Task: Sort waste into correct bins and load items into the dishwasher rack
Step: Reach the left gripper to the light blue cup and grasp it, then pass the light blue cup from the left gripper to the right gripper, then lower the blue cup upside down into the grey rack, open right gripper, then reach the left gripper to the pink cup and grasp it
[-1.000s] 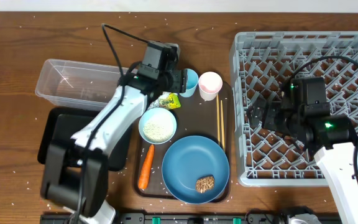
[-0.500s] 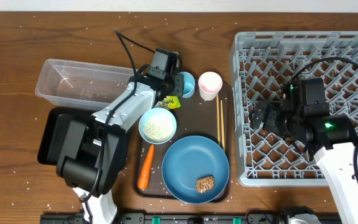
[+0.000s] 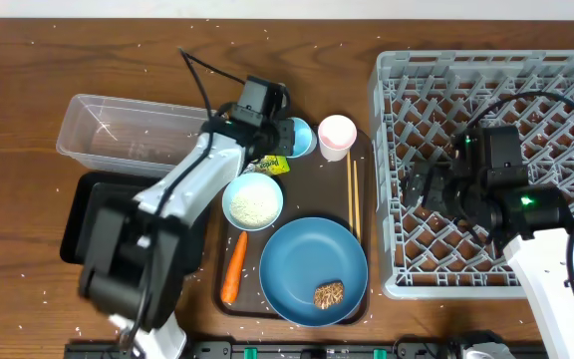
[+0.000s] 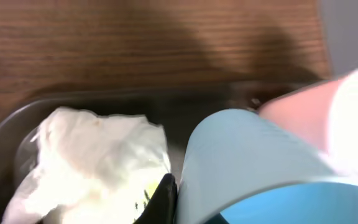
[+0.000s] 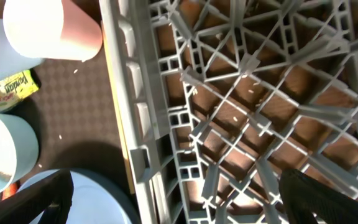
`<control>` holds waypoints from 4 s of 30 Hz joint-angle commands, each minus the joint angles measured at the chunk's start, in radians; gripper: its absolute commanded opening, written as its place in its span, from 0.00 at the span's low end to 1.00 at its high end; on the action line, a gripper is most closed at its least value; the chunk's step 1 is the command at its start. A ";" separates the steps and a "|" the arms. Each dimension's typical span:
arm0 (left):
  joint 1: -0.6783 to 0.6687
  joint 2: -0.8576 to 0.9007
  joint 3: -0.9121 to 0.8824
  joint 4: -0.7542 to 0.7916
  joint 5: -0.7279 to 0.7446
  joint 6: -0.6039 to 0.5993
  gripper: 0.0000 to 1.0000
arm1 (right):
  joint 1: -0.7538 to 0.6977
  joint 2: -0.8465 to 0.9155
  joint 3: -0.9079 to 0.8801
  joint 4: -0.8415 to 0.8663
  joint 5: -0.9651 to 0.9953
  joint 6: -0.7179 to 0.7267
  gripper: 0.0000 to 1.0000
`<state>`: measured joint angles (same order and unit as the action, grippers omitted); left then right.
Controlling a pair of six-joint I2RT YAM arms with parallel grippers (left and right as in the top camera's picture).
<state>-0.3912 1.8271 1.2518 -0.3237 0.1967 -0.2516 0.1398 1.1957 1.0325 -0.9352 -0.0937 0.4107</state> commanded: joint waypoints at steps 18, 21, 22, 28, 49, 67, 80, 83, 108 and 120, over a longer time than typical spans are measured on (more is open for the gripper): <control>0.011 -0.656 0.016 -0.223 0.558 0.101 0.06 | -0.001 -0.007 0.020 0.620 -1.275 -0.346 0.90; 0.011 -0.665 0.016 -0.217 0.632 0.101 0.06 | 0.026 -0.007 0.020 0.701 -1.342 -0.345 0.91; 0.011 -0.665 0.016 -0.216 0.653 0.101 0.06 | 0.037 -0.007 0.020 0.718 -1.350 -0.346 0.91; 0.011 -0.665 0.016 -0.207 0.744 0.101 0.06 | 0.122 -0.007 0.020 0.757 -1.354 -0.366 0.88; 0.011 -0.666 0.016 -0.203 0.706 0.101 0.81 | 0.029 -0.035 0.020 0.647 -1.230 -0.370 0.35; 0.021 -0.666 0.016 -0.305 0.366 0.101 0.95 | -0.587 -0.179 0.020 0.025 -0.153 -0.053 0.40; 0.021 -0.666 0.016 -0.312 0.366 0.101 0.95 | -0.942 -0.058 0.020 0.040 -0.114 0.050 0.43; 0.021 -0.666 0.016 -0.312 0.366 0.101 0.95 | -0.946 -0.006 0.020 0.036 -0.128 0.054 0.43; 0.021 -0.623 0.016 -0.324 0.367 0.101 0.95 | -0.946 0.195 0.054 0.090 -0.322 0.113 0.71; -0.035 -0.400 0.016 -0.159 0.101 0.147 0.95 | -0.900 -0.004 0.055 0.105 -0.692 -0.113 0.70</control>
<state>-0.4038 1.3514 1.2537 -0.5224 0.4030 -0.1314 -0.7887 1.2667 1.0660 -0.8139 -0.6670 0.3874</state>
